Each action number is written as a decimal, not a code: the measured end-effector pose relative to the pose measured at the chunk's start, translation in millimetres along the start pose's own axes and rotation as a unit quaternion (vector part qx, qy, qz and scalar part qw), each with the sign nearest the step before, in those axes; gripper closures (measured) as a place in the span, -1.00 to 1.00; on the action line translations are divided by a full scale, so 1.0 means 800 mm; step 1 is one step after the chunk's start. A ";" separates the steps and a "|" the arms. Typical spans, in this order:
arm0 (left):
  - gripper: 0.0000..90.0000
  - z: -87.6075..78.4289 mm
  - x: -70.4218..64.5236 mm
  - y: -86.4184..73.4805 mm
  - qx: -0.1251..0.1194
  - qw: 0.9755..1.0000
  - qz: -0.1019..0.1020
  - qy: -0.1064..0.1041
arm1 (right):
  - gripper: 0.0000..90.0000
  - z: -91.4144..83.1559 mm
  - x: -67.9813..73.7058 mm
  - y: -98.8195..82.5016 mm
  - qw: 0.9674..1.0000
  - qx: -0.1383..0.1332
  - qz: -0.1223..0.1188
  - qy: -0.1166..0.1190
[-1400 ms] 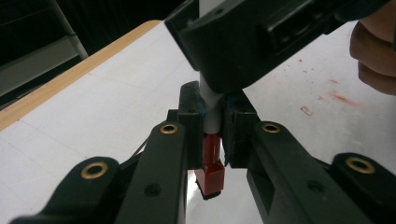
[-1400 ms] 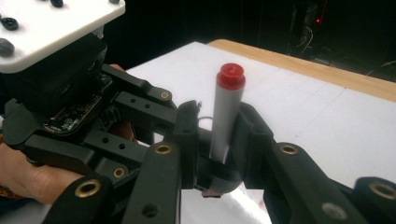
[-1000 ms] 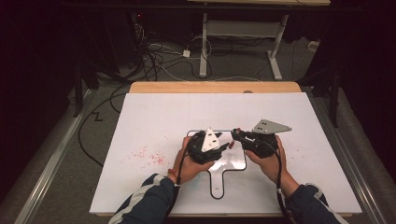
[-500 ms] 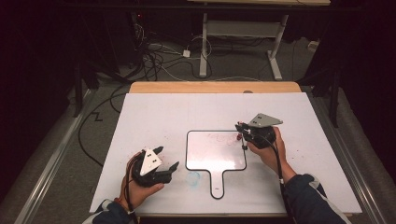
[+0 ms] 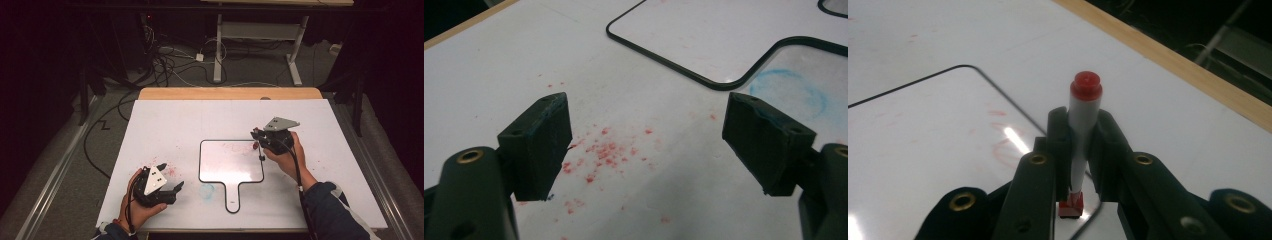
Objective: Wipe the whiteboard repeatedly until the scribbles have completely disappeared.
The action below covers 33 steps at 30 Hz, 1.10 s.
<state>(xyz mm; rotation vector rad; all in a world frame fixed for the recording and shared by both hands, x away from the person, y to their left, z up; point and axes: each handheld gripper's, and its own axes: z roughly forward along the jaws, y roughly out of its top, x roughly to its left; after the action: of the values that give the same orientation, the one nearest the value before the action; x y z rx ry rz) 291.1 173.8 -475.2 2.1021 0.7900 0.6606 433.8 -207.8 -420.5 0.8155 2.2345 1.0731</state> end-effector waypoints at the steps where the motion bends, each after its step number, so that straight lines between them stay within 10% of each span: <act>1: -0.57 0.002 -0.001 0.000 0.001 1.000 0.002 0.000 | 0.81 0.002 -0.004 -0.001 1.000 -0.001 0.001 -0.008; 6: -0.57 0.004 -0.003 0.001 0.004 1.000 0.006 -0.007 | 0.81 0.006 -0.008 -0.001 1.000 -0.008 0.011 -0.006; 14: -0.57 0.002 -0.003 0.003 0.000 1.000 0.010 -0.008 | 0.80 0.003 0.028 0.005 0.995 -0.020 -0.004 0.094; 22: -0.57 0.002 -0.003 0.003 -0.001 1.000 0.011 -0.009 | 0.81 0.010 0.005 0.002 1.000 -0.014 -0.022 0.010; 30: -0.57 0.002 -0.001 0.004 -0.004 1.000 0.015 -0.007 | 0.80 0.013 0.008 0.002 0.998 -0.031 0.010 0.058; 33: -0.57 0.000 -0.002 0.004 -0.004 1.000 0.009 -0.010 | 0.81 0.014 0.019 0.006 0.997 -0.031 -0.013 0.071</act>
<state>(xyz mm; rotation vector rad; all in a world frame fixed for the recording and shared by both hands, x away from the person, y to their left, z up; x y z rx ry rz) 291.2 171.0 -473.3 2.1087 0.7562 0.6495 432.2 -189.0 -425.8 0.7021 2.3094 1.2149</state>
